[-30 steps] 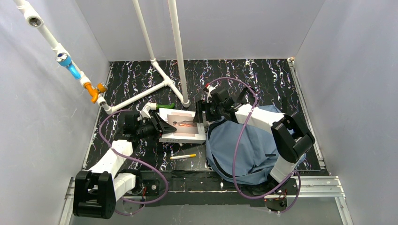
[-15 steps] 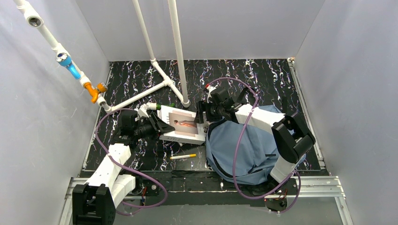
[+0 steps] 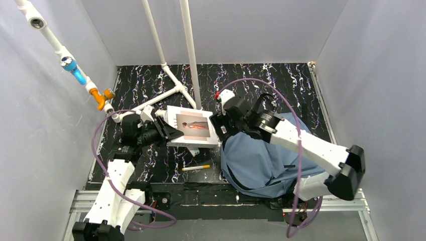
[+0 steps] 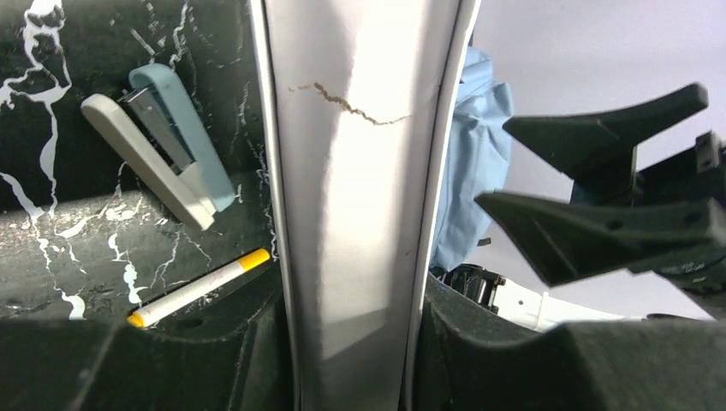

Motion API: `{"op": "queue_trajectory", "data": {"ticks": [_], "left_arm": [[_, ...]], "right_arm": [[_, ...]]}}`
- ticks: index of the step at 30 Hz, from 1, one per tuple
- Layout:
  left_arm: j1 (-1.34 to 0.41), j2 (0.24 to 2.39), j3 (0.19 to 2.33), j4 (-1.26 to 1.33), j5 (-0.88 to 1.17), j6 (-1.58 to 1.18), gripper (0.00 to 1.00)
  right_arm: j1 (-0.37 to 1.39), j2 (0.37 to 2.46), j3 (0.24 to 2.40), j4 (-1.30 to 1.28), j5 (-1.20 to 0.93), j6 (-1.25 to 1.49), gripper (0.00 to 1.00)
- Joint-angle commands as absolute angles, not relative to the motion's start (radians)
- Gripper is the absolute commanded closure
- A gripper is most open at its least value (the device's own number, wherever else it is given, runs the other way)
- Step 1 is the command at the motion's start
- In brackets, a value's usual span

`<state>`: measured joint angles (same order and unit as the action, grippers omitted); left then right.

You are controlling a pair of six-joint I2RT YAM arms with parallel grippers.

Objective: Pack the student bag
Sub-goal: Pick up the book from the center of the board, then place the book in the student bag.

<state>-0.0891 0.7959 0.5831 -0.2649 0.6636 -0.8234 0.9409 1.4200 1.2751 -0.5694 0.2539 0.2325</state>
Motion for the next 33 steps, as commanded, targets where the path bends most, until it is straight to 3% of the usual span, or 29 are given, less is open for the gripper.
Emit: {"op": "queue_trajectory", "data": {"ticks": [1, 6, 9, 13, 21, 28, 33], "left_arm": [[-0.092, 0.716, 0.725, -0.428, 0.650, -0.756, 0.63], [-0.092, 0.651, 0.818, -0.569, 0.628, -0.697, 0.60], [-0.092, 0.615, 0.839, -0.593, 0.649, -0.704, 0.59], [-0.092, 0.578, 0.845, -0.594, 0.689, -0.737, 0.59], [-0.092, 0.548, 0.834, -0.597, 0.720, -0.762, 0.58], [-0.092, 0.551, 0.827, -0.594, 0.723, -0.767, 0.61], [-0.092, 0.551, 0.773, -0.547, 0.707, -0.789, 0.68]], "right_arm": [[1.059, 1.286, 1.237, -0.731, 0.359, 0.222, 0.03], [1.315, 1.205, 1.160, -0.851, 0.497, 0.352, 0.02], [1.411, 1.211, 1.127, -0.965, 0.583, 0.454, 0.06], [1.476, 1.203, 1.065, -1.002, 0.540, 0.480, 0.21], [1.512, 1.213, 0.930, -0.829, 0.488, 0.475, 0.27], [1.513, 1.305, 0.918, -0.806, 0.639, 0.528, 0.36], [1.512, 1.344, 0.856, -0.703, 0.565, 0.507, 0.22]]}}
